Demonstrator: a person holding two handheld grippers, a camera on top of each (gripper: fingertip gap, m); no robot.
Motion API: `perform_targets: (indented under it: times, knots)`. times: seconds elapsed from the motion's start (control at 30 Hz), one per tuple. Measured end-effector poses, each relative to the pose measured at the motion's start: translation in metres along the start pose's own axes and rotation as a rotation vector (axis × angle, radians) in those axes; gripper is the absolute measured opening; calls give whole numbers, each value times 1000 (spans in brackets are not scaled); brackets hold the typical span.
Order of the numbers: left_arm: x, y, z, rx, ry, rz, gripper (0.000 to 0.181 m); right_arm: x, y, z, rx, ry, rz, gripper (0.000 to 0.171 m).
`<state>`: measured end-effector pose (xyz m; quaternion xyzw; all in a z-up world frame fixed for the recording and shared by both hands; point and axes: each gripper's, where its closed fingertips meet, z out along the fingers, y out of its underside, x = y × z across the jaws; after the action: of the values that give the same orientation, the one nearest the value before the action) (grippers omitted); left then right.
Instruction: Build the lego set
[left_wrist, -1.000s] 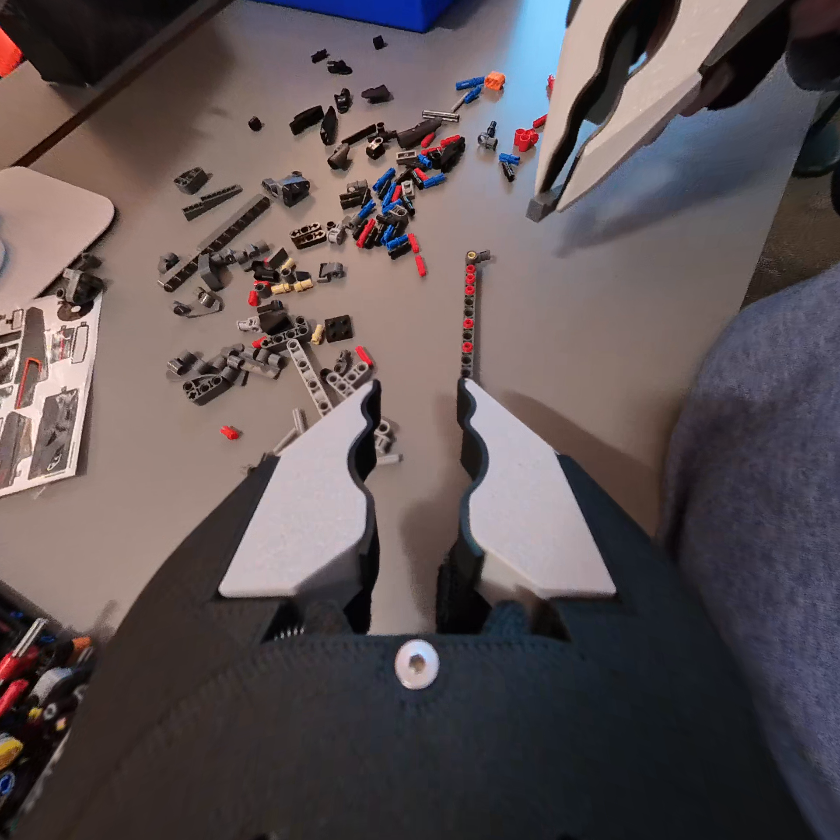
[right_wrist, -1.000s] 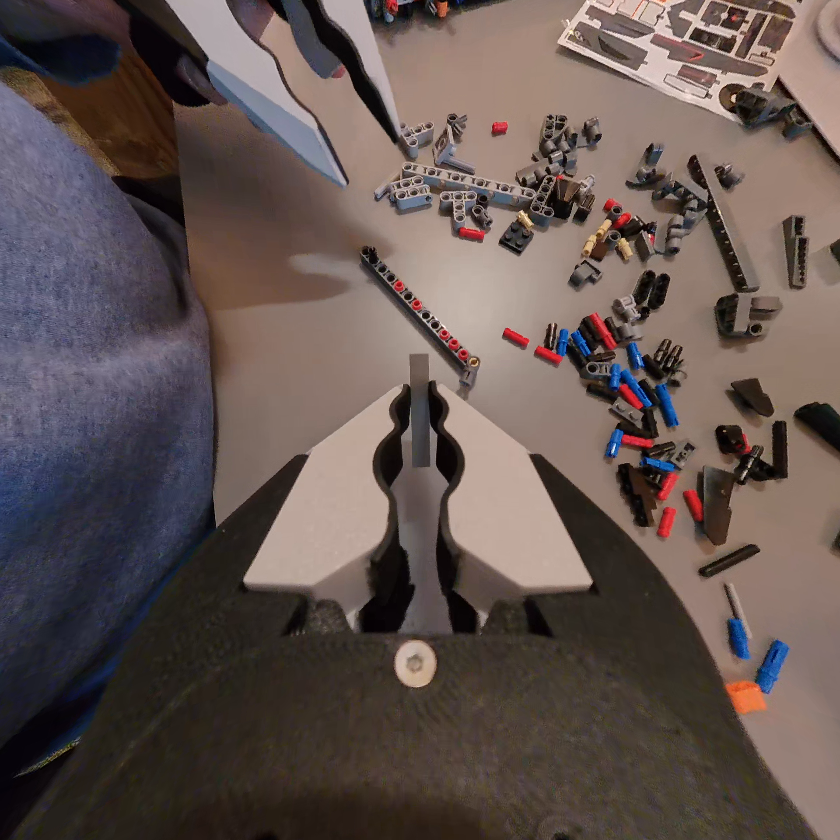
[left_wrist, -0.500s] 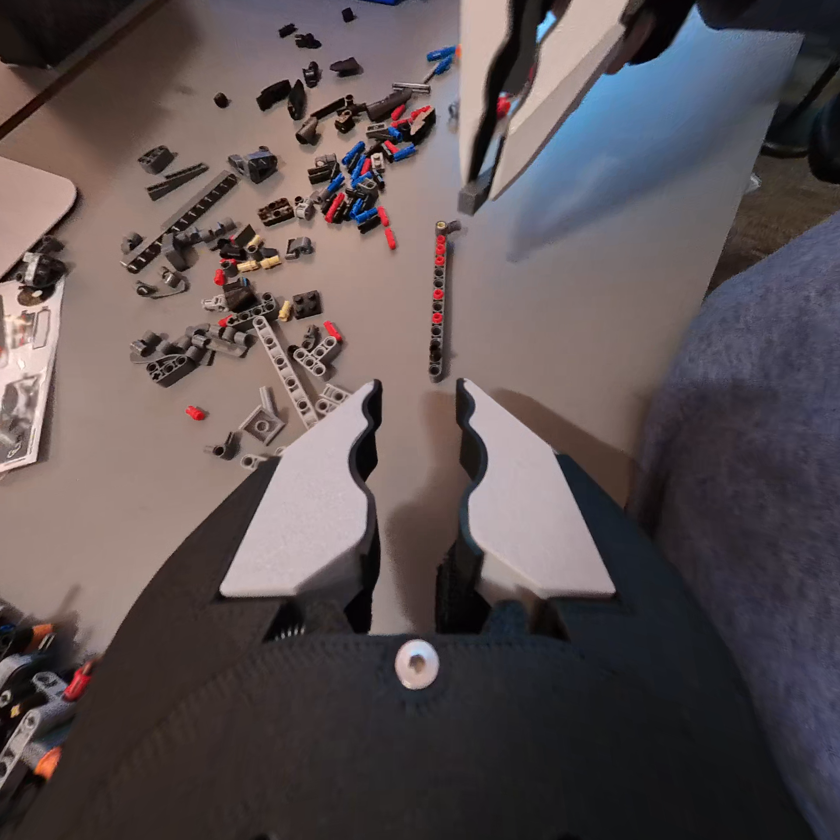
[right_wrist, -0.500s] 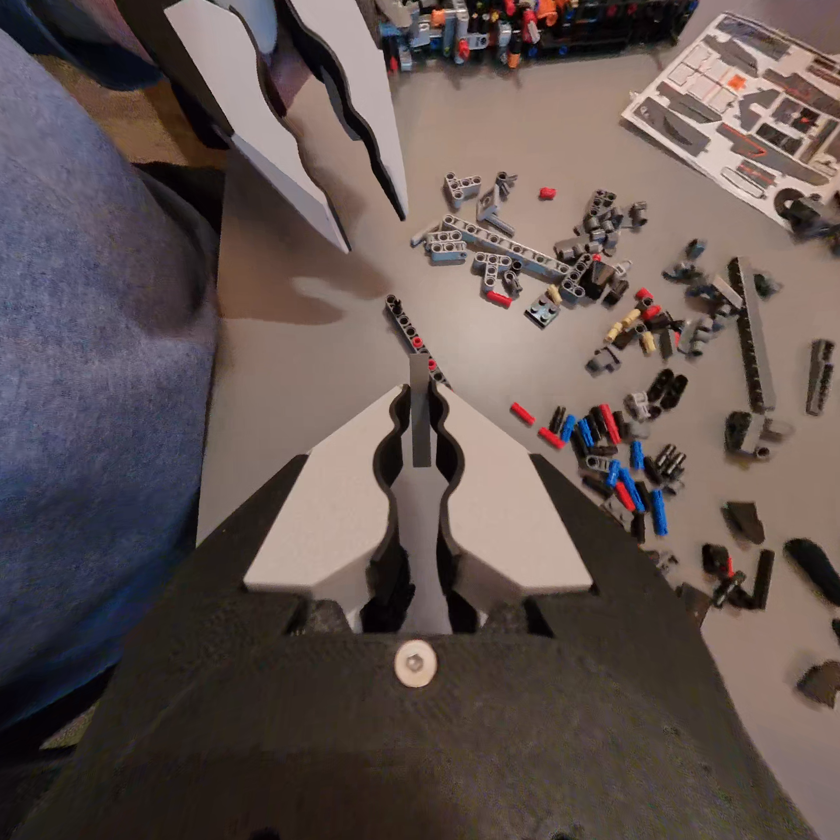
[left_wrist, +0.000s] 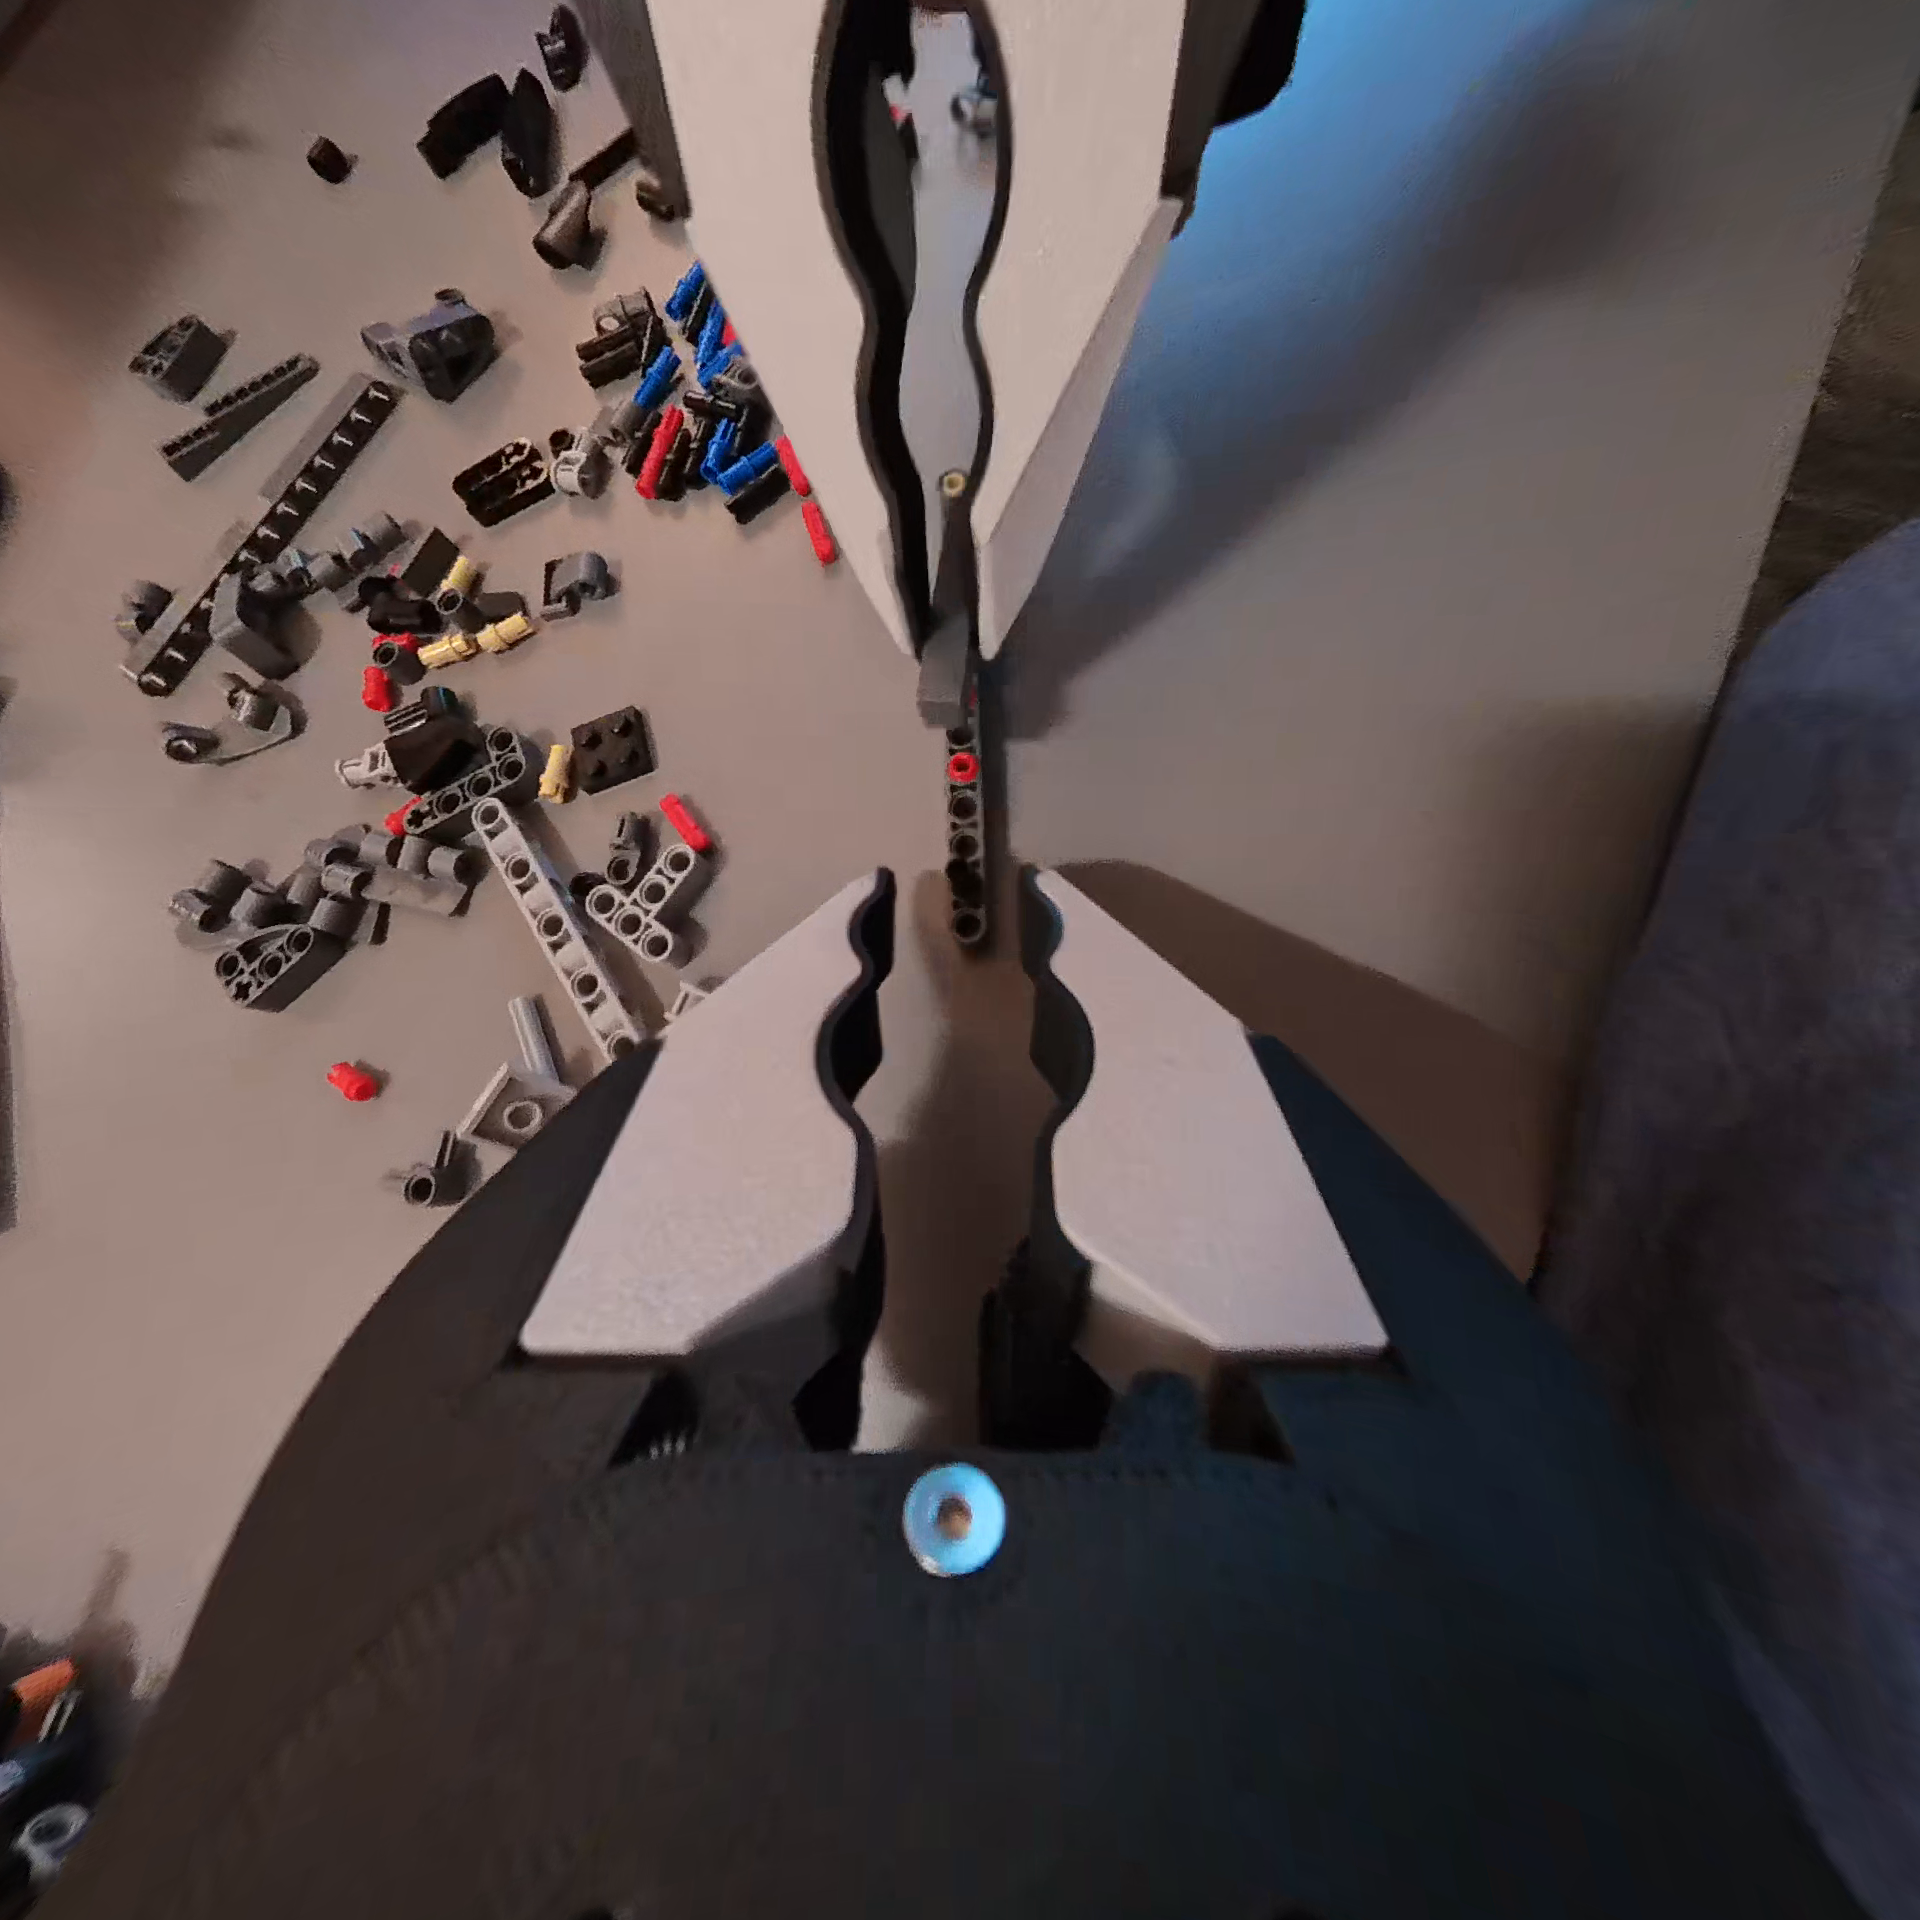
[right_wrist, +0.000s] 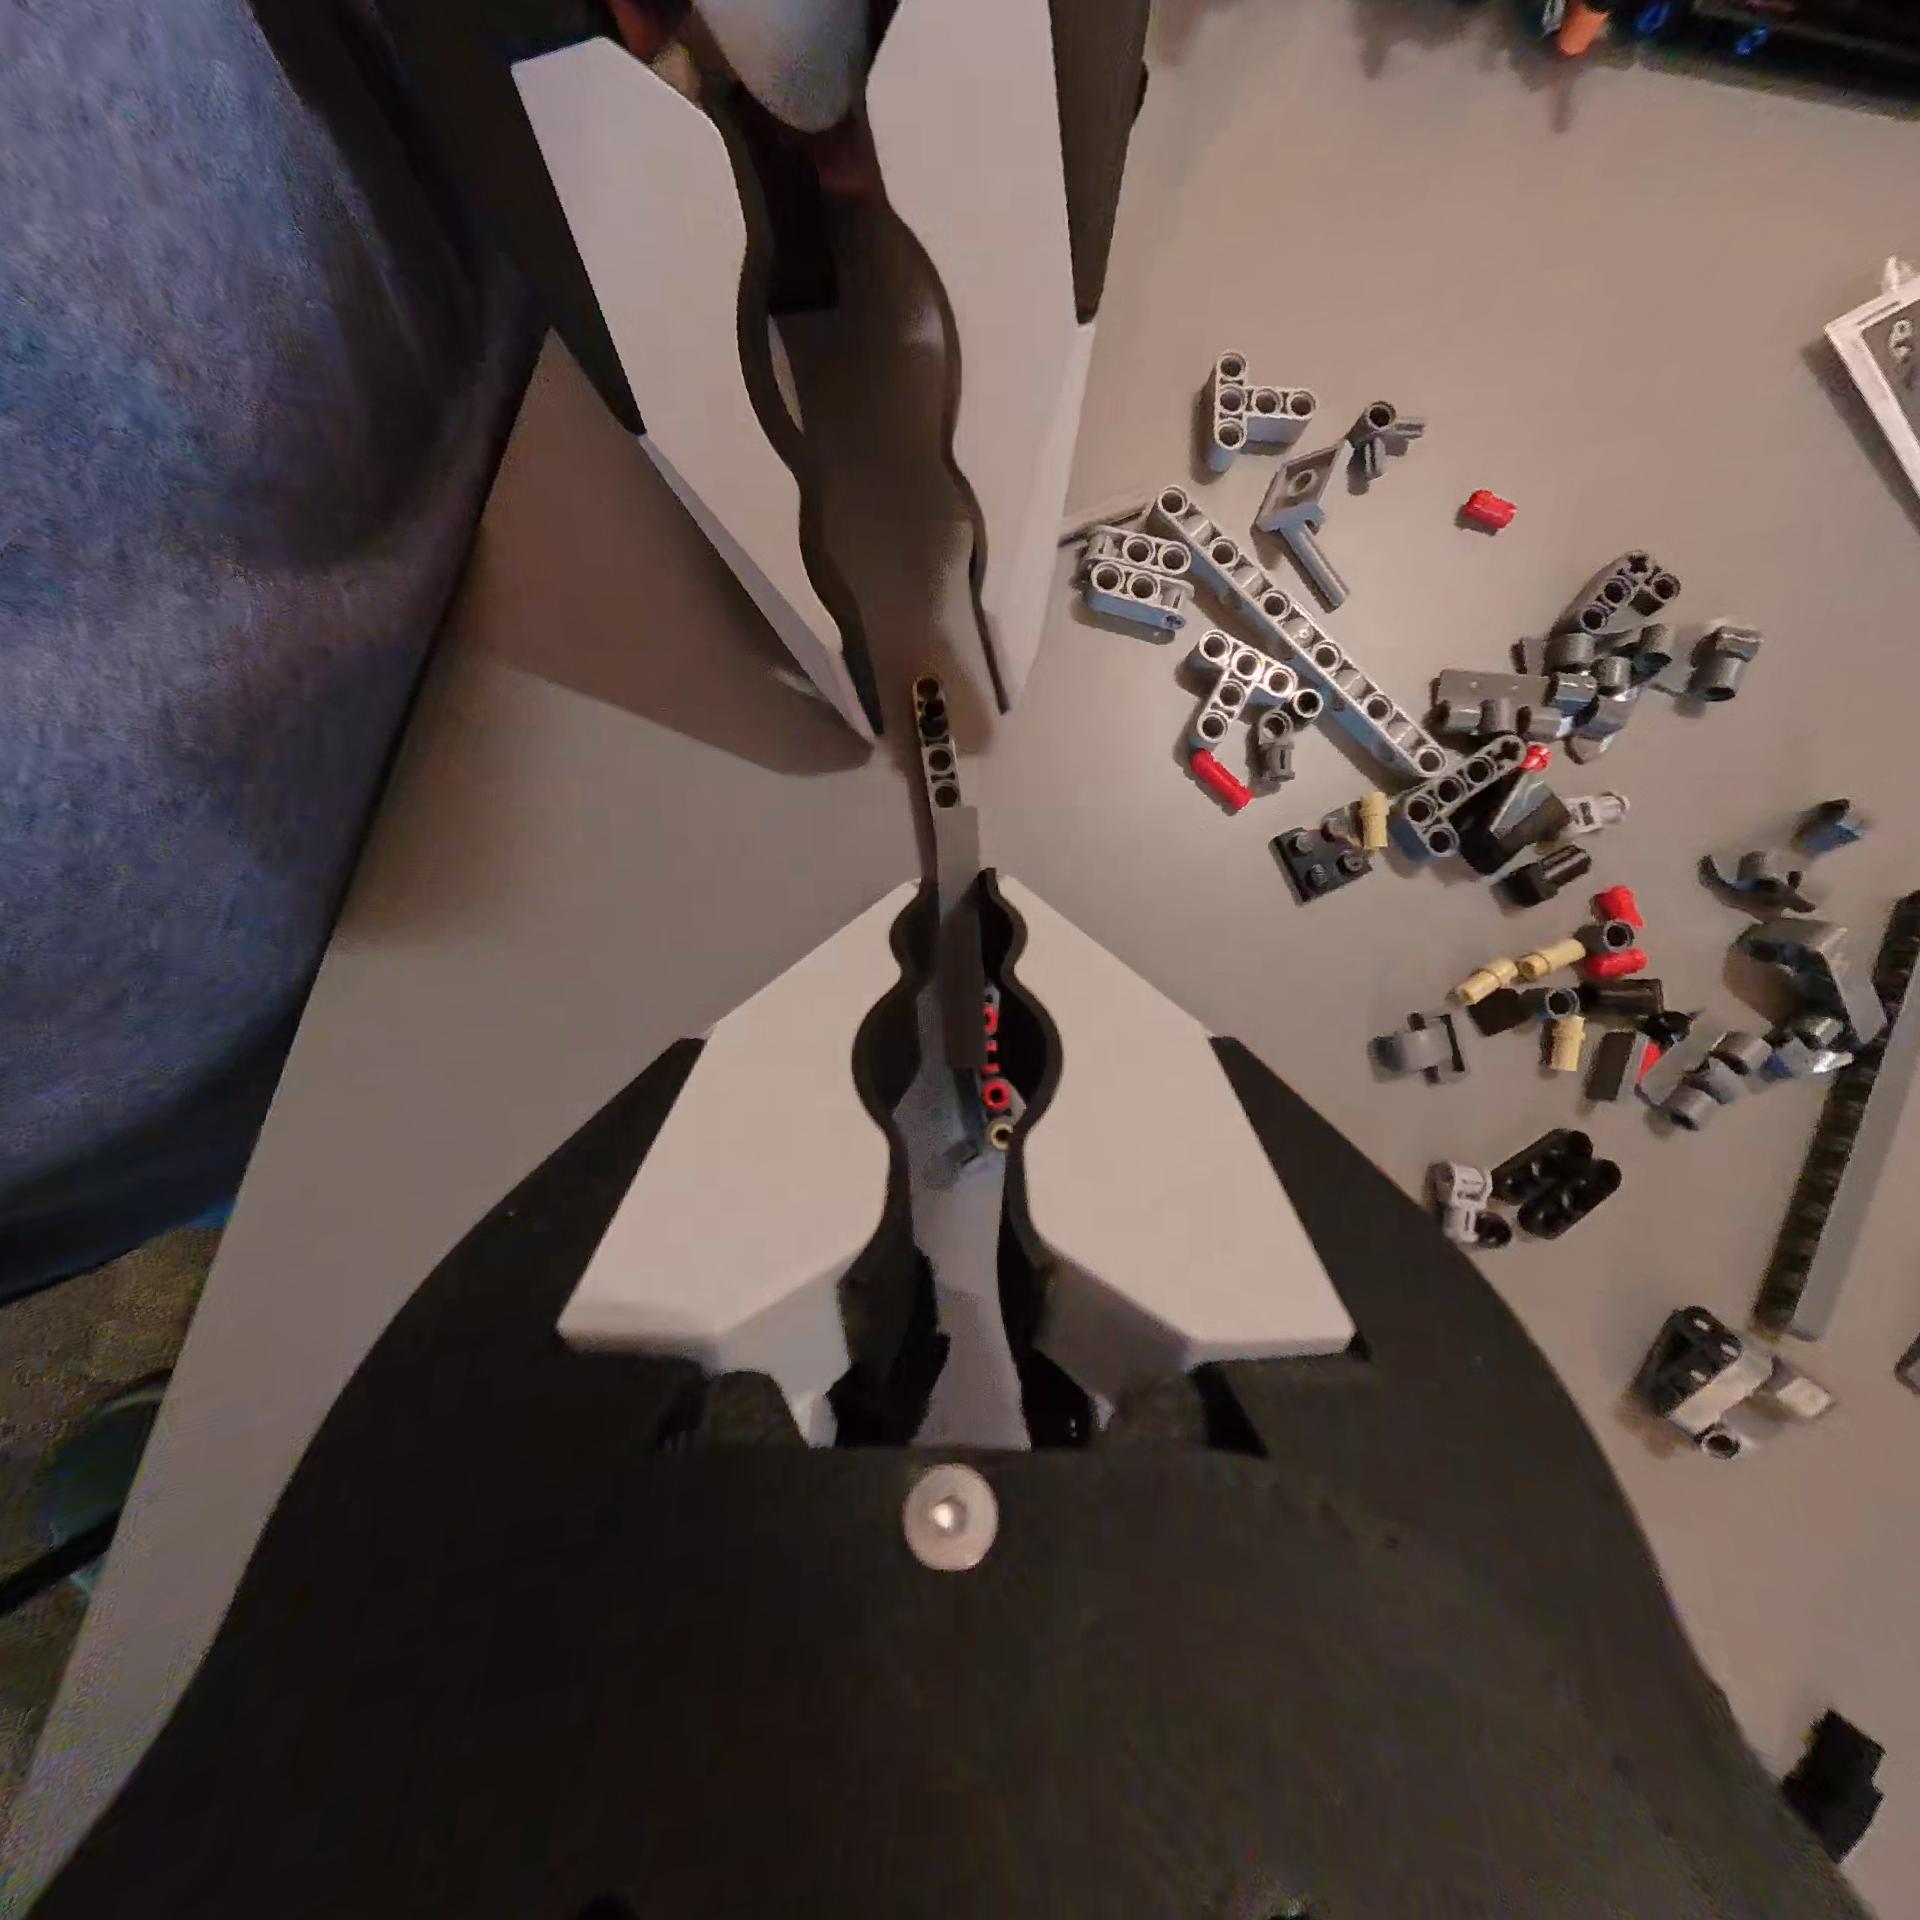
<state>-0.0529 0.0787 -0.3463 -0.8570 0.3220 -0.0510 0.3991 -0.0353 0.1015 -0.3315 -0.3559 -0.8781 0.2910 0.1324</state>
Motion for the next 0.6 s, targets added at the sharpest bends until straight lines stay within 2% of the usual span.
perform_targets:
  times: [0.17, 0.3, 0.6]
  knots:
    - [2, 2, 7, -23, -4, 25, 6, 0, 7, 7, -29, -71, -5, 5]
    - [3, 1, 8, -25, 7, 41, 6, 1, 4, 12, 8, -99, 12, 5]
    - [2, 1, 9, -28, 15, 37, 6, -2, 5, 12, -34, -106, 54, 5]
